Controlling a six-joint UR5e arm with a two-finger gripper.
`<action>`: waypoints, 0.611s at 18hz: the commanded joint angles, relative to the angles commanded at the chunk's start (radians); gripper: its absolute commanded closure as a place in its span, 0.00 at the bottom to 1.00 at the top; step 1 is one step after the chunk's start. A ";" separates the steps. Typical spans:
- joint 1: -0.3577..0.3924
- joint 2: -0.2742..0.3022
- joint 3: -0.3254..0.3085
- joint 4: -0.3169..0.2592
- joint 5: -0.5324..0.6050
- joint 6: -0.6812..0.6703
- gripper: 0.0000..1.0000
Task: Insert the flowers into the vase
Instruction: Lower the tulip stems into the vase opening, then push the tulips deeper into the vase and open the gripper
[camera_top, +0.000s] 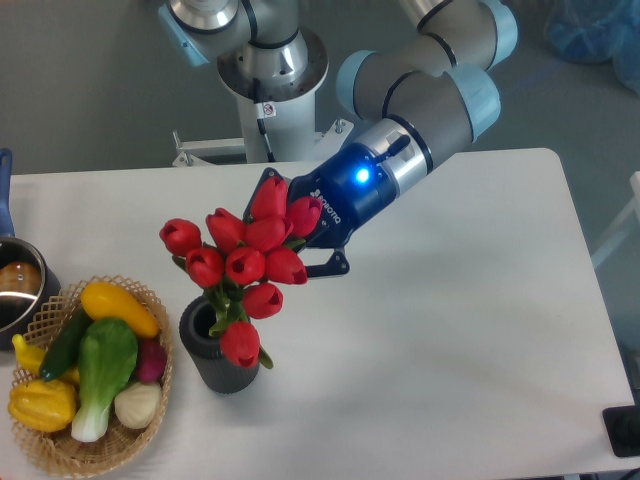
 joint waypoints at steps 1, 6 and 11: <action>-0.005 -0.002 -0.002 0.000 0.012 0.000 0.89; -0.031 -0.043 -0.002 0.000 0.075 0.012 0.89; -0.074 -0.083 -0.005 0.002 0.147 0.032 0.89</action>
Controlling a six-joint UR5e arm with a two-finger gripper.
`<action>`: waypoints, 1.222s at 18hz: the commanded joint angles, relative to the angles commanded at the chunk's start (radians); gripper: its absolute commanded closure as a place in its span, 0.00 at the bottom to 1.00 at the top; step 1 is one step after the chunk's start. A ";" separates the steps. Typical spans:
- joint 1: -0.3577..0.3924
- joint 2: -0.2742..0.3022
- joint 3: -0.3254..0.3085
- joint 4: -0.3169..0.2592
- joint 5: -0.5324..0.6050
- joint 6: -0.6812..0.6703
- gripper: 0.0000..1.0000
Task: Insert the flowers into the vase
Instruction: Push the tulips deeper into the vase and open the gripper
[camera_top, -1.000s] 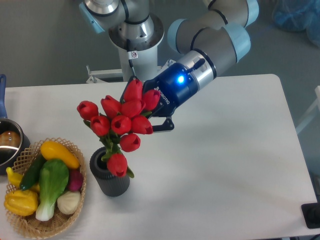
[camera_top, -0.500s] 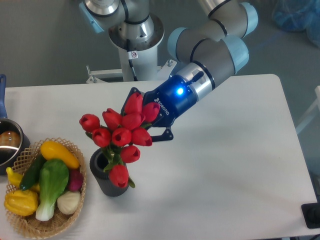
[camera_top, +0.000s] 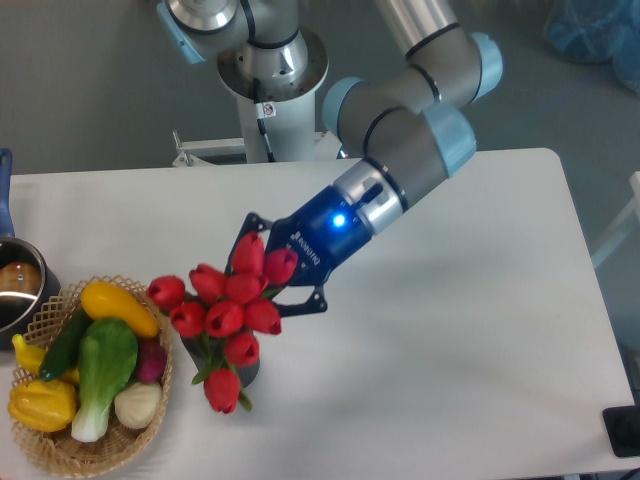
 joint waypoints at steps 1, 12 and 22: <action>0.000 0.000 -0.002 0.000 0.005 0.002 0.89; 0.012 0.037 -0.104 -0.003 0.052 0.067 0.26; 0.047 0.083 -0.144 -0.005 0.130 0.072 0.00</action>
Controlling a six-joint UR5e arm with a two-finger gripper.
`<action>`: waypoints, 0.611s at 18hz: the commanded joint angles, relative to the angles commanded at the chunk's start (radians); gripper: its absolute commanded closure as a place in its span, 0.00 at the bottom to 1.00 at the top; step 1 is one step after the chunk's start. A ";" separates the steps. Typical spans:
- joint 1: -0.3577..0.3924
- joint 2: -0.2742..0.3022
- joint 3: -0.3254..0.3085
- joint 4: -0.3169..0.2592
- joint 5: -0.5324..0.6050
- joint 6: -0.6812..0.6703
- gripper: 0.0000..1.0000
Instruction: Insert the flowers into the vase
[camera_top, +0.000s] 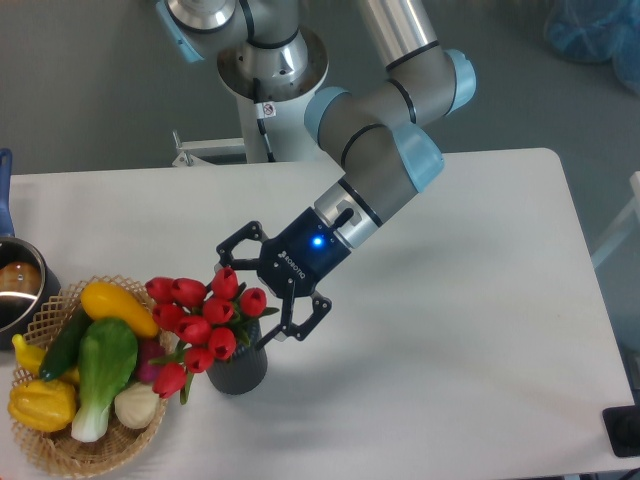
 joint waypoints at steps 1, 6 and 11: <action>0.011 0.015 -0.012 0.000 0.000 0.000 0.00; 0.077 0.107 -0.034 -0.002 0.073 -0.002 0.00; 0.115 0.137 0.035 0.000 0.216 0.002 0.00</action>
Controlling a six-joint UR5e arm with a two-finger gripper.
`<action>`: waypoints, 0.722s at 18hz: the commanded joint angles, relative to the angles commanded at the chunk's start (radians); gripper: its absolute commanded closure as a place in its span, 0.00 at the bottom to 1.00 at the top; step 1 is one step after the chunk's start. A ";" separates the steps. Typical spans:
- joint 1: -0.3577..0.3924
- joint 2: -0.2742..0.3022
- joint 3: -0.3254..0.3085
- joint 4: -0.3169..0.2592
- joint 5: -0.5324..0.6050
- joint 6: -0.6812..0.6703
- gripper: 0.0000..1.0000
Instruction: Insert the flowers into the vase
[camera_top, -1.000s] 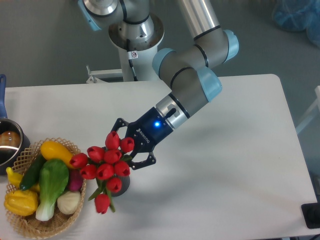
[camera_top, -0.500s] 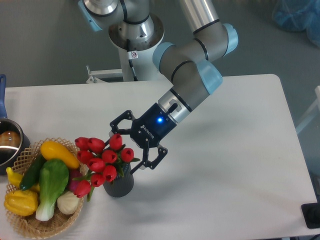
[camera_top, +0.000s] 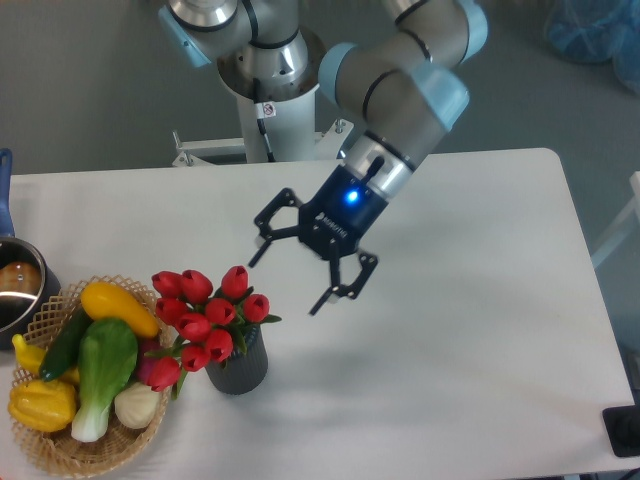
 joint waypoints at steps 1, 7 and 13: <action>0.009 0.000 0.020 0.000 0.038 0.009 0.00; 0.040 0.000 0.040 -0.005 0.311 0.012 0.00; 0.117 -0.075 0.055 -0.052 0.664 0.064 0.00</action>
